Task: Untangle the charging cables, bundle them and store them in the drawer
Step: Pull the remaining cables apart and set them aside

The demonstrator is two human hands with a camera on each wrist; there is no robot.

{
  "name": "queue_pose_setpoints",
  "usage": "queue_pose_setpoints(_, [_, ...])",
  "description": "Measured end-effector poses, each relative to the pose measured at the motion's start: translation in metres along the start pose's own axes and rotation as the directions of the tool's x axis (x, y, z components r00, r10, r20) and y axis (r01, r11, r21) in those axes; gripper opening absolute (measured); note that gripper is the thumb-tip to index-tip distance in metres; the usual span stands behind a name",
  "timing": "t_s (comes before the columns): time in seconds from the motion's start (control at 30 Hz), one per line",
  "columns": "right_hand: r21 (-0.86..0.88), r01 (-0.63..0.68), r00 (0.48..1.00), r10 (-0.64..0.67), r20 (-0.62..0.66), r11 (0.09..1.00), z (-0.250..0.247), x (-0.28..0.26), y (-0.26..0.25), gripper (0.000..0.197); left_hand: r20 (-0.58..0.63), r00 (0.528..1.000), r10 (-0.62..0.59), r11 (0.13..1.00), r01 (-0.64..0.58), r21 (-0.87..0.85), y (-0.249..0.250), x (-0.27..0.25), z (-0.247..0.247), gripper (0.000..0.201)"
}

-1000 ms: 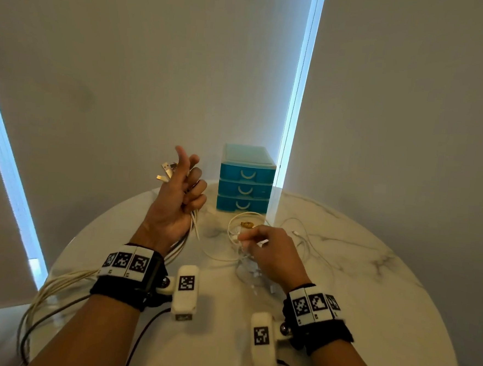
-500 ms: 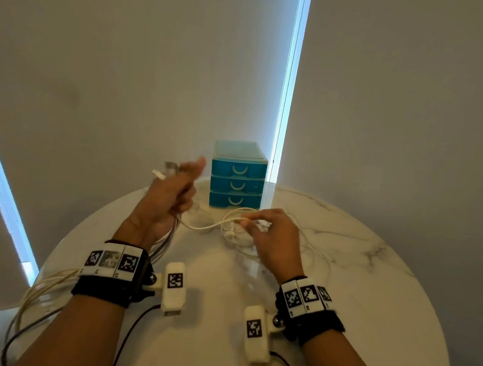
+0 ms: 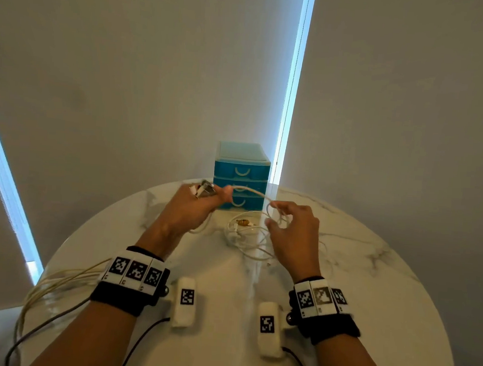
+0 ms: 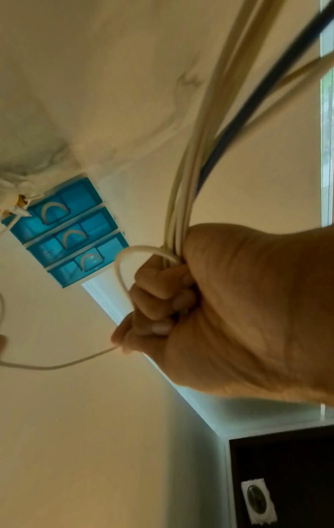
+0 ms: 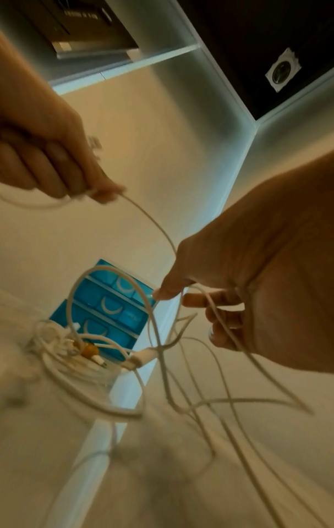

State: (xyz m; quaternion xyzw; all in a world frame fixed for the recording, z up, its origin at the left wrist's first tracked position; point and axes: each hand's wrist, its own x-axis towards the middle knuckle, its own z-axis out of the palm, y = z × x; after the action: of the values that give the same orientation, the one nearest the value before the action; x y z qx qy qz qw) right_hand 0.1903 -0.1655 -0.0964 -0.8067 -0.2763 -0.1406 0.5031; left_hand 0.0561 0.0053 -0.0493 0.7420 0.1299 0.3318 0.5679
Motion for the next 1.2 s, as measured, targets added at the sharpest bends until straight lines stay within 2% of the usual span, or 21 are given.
queue_pose_setpoints(0.13, [-0.032, -0.220, 0.975, 0.220, -0.020, 0.975, -0.016, 0.007, 0.016, 0.037, -0.213, 0.977, -0.003, 0.969, -0.050, -0.242, -0.012, 0.010, -0.017, 0.026])
queue_pose_setpoints(0.23, [-0.082, -0.282, 0.959, 0.282, -0.012, 0.956, -0.019, 0.008, 0.016, 0.034, -0.253, 0.967, 0.013, 0.930, -0.105, -0.353, -0.012, 0.011, -0.024, 0.025])
queue_pose_setpoints(0.3, [-0.072, -0.245, 0.969, 0.245, -0.013, 0.967, -0.016, 0.007, 0.010, 0.031, -0.228, 0.973, 0.027, 0.921, -0.113, -0.373, -0.012, 0.011, -0.024, 0.023])
queue_pose_setpoints(0.4, [-0.010, -0.069, 0.996, 0.068, -0.057, 0.998, -0.010, 0.004, 0.002, 0.034, -0.158, 0.987, 0.033, 0.920, -0.092, -0.380, -0.010, 0.009, -0.020, 0.023])
queue_pose_setpoints(0.5, [-0.014, 0.088, 0.996, -0.087, 0.026, 0.996, -0.002, 0.001, -0.003, 0.033, -0.101, 0.993, 0.059, 0.909, -0.095, -0.406, -0.005, 0.005, -0.017, 0.024])
queue_pose_setpoints(0.57, [-0.040, 0.072, 0.993, -0.068, 0.092, 0.997, 0.004, 0.001, 0.000, 0.027, -0.088, 0.993, 0.073, 0.873, -0.106, -0.476, -0.003, 0.003, -0.018, 0.024])
queue_pose_setpoints(0.7, [0.044, -0.022, 0.999, 0.020, 0.051, 0.999, 0.001, 0.004, 0.013, 0.013, -0.154, 0.988, 0.029, 0.749, -0.124, -0.651, -0.004, 0.006, -0.027, 0.025])
queue_pose_setpoints(0.77, [0.042, -0.008, 0.999, 0.006, 0.040, 0.999, 0.000, 0.005, 0.014, 0.011, -0.197, 0.980, -0.034, 0.740, -0.108, -0.664, -0.010, 0.012, -0.033, 0.025])
queue_pose_setpoints(0.83, [0.061, 0.014, 1.000, -0.015, 0.012, 0.998, 0.002, 0.007, 0.014, 0.008, -0.224, 0.970, -0.091, 0.815, -0.057, -0.576, -0.016, 0.014, -0.035, 0.024])
queue_pose_setpoints(0.9, [0.099, 0.041, 0.999, -0.039, -0.023, 0.994, 0.006, 0.008, 0.017, 0.006, -0.228, 0.967, -0.117, 0.910, 0.013, -0.413, -0.023, 0.013, -0.032, 0.029])
queue_pose_setpoints(0.93, [0.112, 0.050, 0.999, -0.047, -0.027, 0.993, 0.006, 0.009, 0.018, 0.008, -0.204, 0.973, -0.110, 0.936, 0.032, -0.351, -0.023, 0.012, -0.028, 0.022])
queue_pose_setpoints(0.97, [0.116, 0.063, 0.998, -0.061, -0.021, 0.991, 0.007, 0.009, 0.019, 0.011, -0.170, 0.981, -0.092, 0.953, 0.038, -0.299, -0.022, 0.009, -0.024, 0.019])
queue_pose_setpoints(1.07, [0.151, 0.121, 0.993, -0.121, -0.006, 0.981, 0.007, 0.008, 0.013, 0.013, -0.014, 0.998, -0.060, 0.993, 0.059, -0.102, -0.012, 0.003, -0.012, 0.034])
queue_pose_setpoints(1.13, [0.169, 0.171, 0.985, -0.173, -0.001, 0.971, 0.007, 0.006, 0.006, 0.013, 0.103, 0.988, -0.112, 0.992, 0.105, 0.068, -0.006, -0.003, 0.000, 0.043])
queue_pose_setpoints(1.2, [0.159, 0.223, 0.973, -0.229, 0.020, 0.962, 0.009, 0.005, 0.002, 0.017, 0.144, 0.979, -0.147, 0.977, 0.120, 0.179, -0.003, -0.007, 0.010, 0.041])
